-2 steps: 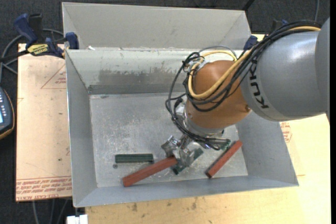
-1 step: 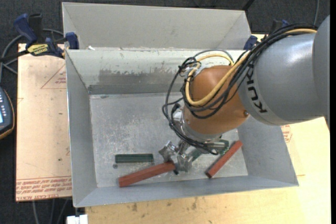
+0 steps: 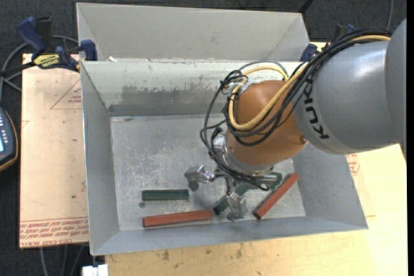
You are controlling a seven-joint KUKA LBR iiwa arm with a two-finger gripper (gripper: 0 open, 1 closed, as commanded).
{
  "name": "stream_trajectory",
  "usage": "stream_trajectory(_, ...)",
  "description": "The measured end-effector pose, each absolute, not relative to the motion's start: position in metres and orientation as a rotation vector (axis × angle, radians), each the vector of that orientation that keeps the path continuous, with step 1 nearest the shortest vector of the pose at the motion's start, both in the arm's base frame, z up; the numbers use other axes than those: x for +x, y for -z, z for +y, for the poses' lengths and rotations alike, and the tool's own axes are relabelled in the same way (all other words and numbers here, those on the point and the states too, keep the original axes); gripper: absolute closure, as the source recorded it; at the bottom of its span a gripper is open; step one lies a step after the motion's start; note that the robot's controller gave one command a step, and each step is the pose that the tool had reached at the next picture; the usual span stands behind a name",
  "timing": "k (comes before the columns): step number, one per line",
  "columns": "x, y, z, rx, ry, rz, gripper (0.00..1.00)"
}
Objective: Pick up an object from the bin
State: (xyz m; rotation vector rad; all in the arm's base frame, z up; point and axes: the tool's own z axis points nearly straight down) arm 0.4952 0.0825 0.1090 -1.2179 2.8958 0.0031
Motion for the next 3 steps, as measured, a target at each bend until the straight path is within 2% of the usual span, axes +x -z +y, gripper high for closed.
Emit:
stream_trajectory(1, 0.498, -0.070, 0.034, -1.111, 0.000, 2.931, 0.00)
stream_trajectory(2, 0.497, -0.071, 0.035, -1.118, -0.001, 2.933, 1.00)
stream_trajectory(3, 0.487, -0.212, 0.042, -1.126, 0.003, 2.922, 1.00)
